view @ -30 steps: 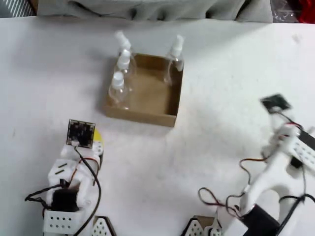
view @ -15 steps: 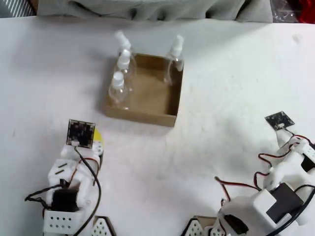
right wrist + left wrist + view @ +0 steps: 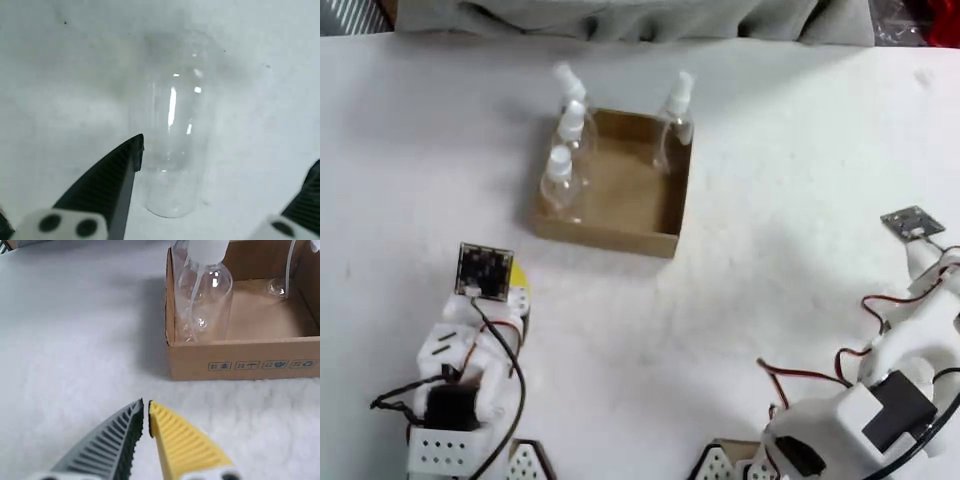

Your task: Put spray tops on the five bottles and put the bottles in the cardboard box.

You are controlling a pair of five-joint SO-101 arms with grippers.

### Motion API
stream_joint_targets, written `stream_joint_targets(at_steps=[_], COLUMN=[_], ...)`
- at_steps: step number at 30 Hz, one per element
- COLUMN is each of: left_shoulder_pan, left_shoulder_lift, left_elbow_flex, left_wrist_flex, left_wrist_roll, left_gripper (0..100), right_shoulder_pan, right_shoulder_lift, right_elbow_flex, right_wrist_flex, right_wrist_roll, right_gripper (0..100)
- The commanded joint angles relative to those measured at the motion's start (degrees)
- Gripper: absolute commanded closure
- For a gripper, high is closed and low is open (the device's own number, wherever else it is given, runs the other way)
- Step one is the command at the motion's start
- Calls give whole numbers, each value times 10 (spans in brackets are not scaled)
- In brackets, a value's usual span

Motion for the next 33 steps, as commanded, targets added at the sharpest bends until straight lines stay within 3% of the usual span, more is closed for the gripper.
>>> stream_joint_targets(at_steps=[1, 6, 12, 20, 25, 33], left_shoulder_pan=[-6, -6, -6, -6, -6, -6], left_shoulder_lift=[-15, -15, -15, -15, -15, -15], left_elbow_flex=[-2, -2, -2, -2, -2, -2], left_wrist_flex=[1, 1, 1, 1, 1, 1], left_wrist_roll=[-4, -4, -4, -4, -4, -4], left_gripper=[976, 976, 976, 976, 976, 976], right_shoulder_pan=[-6, -24, -37, -47, -47, -47], right_shoulder_lift=[-4, -4, -4, 2, 2, 3], right_elbow_flex=[-43, -30, -29, -26, 8, 20], right_wrist_flex=[17, 18, 19, 17, 11, -34], right_wrist_roll=[-66, -139, -148, -142, -67, -57], right_gripper=[577, 577, 643, 686, 687, 687])
